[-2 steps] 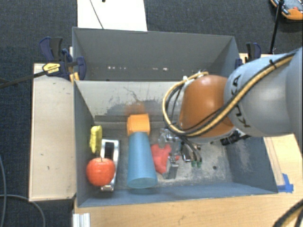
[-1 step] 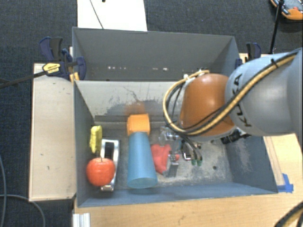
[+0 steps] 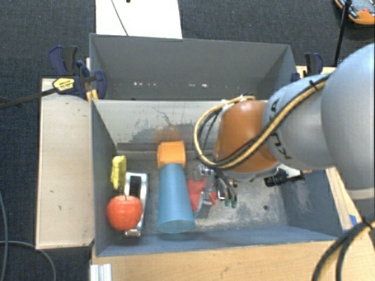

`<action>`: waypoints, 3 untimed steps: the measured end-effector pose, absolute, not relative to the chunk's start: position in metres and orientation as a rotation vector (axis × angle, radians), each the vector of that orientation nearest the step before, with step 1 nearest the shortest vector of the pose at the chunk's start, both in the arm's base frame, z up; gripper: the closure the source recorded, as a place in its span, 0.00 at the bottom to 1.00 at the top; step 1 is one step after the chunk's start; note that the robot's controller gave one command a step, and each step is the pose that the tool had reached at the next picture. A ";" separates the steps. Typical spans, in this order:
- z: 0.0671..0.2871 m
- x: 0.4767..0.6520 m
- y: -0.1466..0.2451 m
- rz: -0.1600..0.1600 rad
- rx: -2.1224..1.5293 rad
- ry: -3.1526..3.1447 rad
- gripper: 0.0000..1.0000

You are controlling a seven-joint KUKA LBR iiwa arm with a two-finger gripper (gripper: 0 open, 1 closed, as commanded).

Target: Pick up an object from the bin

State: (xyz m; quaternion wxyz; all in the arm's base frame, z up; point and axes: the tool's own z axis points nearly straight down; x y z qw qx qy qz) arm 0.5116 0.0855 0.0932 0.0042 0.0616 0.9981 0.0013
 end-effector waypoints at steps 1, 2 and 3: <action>0.099 0.509 0.082 0.000 0.613 3.083 0.00; 0.116 0.511 0.078 0.001 0.582 3.086 0.00; 0.078 0.506 0.078 0.001 0.755 3.048 0.00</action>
Offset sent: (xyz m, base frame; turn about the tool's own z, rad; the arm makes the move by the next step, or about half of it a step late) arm 0.0009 -0.0138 0.0068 0.0350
